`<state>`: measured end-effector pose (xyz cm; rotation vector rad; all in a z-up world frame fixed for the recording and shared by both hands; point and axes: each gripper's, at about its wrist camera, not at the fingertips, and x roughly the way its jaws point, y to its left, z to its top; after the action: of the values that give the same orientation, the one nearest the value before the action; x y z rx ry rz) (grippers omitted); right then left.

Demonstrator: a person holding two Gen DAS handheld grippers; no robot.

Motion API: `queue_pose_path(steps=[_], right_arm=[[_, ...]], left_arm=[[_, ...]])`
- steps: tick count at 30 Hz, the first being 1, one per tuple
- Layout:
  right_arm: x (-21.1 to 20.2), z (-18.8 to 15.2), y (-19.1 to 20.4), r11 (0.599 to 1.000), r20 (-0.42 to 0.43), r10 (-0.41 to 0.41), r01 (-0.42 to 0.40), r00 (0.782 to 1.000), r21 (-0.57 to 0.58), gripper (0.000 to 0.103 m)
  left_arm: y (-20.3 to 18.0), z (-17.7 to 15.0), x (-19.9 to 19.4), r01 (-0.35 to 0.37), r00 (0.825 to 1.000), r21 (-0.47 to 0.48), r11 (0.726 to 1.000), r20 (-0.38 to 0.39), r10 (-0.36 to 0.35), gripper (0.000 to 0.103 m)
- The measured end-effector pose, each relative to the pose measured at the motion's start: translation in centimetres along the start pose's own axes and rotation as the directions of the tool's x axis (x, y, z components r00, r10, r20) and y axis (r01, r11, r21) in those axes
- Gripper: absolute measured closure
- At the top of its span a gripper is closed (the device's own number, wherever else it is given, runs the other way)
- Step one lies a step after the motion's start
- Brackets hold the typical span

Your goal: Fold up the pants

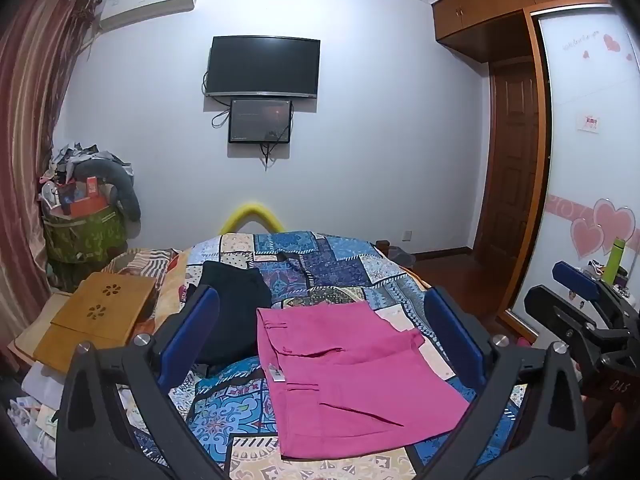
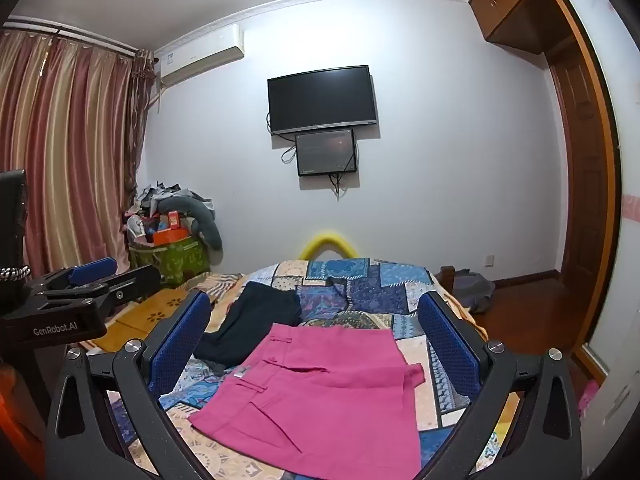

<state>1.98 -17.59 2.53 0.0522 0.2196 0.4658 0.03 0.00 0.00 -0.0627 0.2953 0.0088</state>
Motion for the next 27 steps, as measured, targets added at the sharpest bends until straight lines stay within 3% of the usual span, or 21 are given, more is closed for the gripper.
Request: queue_pose_path(steps=[27], right_arm=[[0.76,-0.51,-0.27,1.000,-0.029,-0.006,0.007,1.000,0.019,0.000]], left_arm=[[-0.49,-0.11,0.14,-0.002,1.000,0.021,1.000,0.011,0.002,0.000]])
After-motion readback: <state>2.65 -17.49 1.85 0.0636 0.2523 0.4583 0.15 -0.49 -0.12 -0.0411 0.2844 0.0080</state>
